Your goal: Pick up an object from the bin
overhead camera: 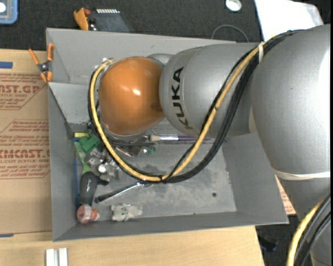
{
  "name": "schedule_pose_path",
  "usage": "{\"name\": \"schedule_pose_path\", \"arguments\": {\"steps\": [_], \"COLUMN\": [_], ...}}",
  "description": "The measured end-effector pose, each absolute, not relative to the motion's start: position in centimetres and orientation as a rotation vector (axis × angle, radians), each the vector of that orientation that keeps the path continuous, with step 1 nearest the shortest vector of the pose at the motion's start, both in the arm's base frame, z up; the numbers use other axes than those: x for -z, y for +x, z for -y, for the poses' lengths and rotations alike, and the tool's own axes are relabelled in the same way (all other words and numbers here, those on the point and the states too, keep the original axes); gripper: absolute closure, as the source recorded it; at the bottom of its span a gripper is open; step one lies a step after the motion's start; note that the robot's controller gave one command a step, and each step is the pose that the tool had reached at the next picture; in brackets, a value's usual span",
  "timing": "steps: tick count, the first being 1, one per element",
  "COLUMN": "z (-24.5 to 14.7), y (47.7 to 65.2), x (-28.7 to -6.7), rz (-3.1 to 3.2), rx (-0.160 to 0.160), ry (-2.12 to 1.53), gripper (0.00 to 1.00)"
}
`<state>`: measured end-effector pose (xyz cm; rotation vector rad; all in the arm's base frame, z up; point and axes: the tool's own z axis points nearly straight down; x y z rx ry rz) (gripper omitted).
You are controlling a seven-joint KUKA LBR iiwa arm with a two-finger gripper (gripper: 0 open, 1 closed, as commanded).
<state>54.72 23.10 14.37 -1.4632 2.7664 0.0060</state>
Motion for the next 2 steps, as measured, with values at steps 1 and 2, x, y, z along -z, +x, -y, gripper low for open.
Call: {"name": "schedule_pose_path", "arguments": {"steps": [1,2], "z": [-23.1,-23.2], "y": [54.8,54.7], "x": [-16.5,-18.6], "rz": [-2.764,-2.765], "rx": [-0.006,-0.007], "ry": [-1.461,-1.461], "gripper": [1.0,1.0]}}
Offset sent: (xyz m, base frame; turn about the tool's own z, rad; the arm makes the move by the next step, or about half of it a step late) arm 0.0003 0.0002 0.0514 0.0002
